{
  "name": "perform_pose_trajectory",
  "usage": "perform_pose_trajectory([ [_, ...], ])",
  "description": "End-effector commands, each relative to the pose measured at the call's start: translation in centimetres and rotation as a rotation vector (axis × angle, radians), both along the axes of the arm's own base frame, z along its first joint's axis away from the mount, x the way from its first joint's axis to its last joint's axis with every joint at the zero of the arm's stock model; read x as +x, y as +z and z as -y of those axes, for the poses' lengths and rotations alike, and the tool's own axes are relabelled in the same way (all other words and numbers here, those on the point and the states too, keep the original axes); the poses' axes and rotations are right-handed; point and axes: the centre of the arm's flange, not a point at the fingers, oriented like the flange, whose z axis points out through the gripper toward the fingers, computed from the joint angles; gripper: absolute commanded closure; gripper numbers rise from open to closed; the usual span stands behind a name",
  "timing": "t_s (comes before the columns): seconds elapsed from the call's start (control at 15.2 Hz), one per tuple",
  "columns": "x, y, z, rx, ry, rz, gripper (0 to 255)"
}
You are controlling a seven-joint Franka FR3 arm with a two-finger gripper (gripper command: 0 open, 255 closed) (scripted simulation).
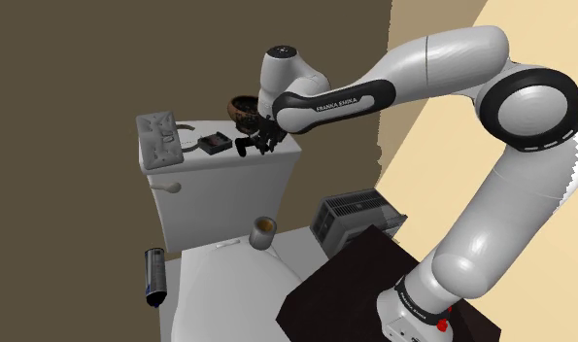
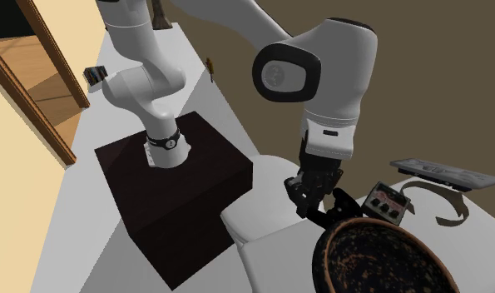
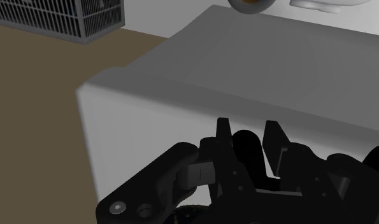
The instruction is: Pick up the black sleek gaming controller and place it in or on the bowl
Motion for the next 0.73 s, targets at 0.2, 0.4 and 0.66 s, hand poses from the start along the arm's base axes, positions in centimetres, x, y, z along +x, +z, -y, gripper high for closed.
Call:
perform_pose_trajectory([
  [0.2, 0.0, 2.1, 0.0, 0.000, 0.000, 0.000, 255],
  [0.4, 0.0, 3.7, 0.0, 0.000, 0.000, 0.000, 255],
  [0.66, 0.0, 5.8, 0.0, 0.000, 0.000, 0.000, 255],
])
